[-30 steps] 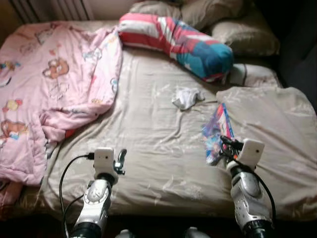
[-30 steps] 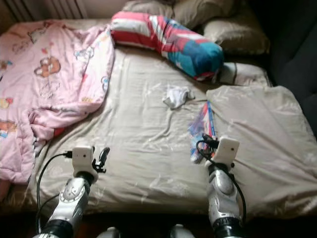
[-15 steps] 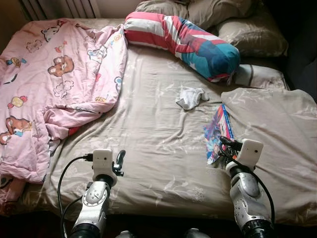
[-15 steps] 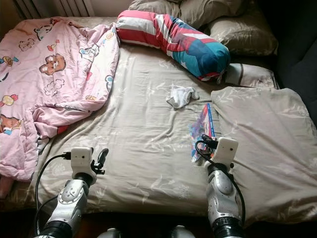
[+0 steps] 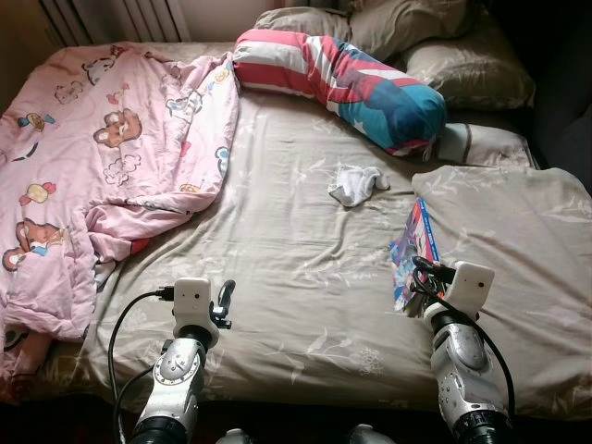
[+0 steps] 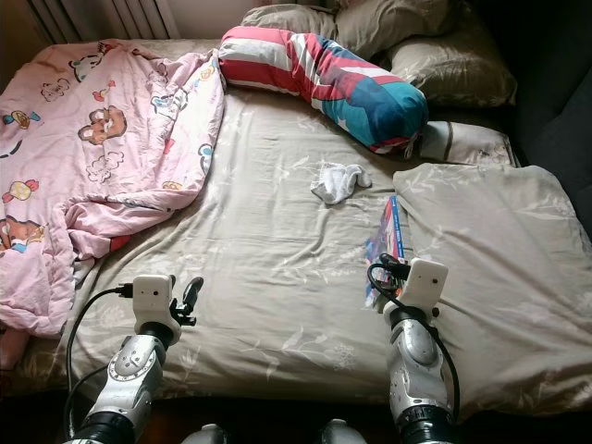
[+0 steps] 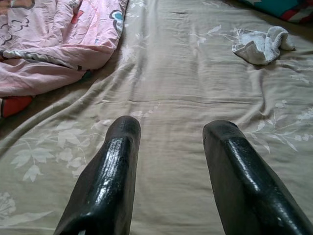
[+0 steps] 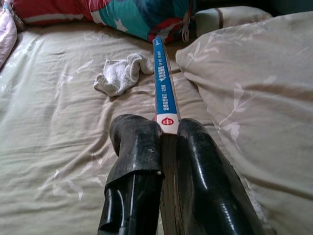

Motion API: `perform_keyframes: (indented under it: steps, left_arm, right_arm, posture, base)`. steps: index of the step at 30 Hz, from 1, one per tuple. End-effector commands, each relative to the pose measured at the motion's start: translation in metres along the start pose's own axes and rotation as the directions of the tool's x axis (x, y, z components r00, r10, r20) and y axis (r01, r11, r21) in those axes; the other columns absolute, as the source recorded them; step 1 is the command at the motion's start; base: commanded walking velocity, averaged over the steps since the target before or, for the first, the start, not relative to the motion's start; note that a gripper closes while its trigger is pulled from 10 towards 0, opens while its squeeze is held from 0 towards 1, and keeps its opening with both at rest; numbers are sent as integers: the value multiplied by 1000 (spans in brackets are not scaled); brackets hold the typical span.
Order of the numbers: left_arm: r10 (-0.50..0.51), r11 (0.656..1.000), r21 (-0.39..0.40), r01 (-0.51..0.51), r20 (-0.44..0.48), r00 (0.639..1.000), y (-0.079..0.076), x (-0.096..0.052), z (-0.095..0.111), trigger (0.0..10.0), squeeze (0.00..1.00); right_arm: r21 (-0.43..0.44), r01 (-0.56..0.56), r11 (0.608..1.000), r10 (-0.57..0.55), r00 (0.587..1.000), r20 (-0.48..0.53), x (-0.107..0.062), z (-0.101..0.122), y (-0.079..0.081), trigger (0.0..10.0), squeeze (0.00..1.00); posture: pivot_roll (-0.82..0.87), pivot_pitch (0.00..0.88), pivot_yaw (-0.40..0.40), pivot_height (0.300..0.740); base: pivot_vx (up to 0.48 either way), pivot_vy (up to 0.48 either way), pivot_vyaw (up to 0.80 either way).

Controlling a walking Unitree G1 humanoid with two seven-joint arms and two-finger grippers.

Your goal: Clean up the room

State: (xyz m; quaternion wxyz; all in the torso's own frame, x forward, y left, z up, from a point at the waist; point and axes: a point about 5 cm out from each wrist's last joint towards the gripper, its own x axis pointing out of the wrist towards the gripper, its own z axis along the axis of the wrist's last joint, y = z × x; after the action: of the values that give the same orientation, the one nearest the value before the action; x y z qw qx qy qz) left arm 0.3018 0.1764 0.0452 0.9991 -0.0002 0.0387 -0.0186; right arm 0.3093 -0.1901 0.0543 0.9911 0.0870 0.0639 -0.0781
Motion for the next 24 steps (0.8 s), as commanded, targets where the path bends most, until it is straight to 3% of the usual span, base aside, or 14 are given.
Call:
perform_keyframes:
  steps: [1,8,24]
  left_arm:
    - [0,1000,7,1,-26,1000,2,-3,-5,10000,0]
    - [-5,1000,7,5,-26,1000,1,-2,-5,10000,0]
    - [-4,1000,7,4,-25,1000,0,-3,-5,10000,0]
  right_arm:
    - [6,-5,1000,5,1000,0,2,1,2,10000,0]
    - [11,-9,1000,9,1000,10,2,2,4,10000,0]
    - [14,-8,1000,8,1000,-5,2,-1,3,10000,0]
  posture:
    - [-30,213,23,695]
    - [-30,207,24,666]
    - [-24,219,25,666]
  base:
    - [0,0,0]
    - [0,0,0]
    - [0,0,0]
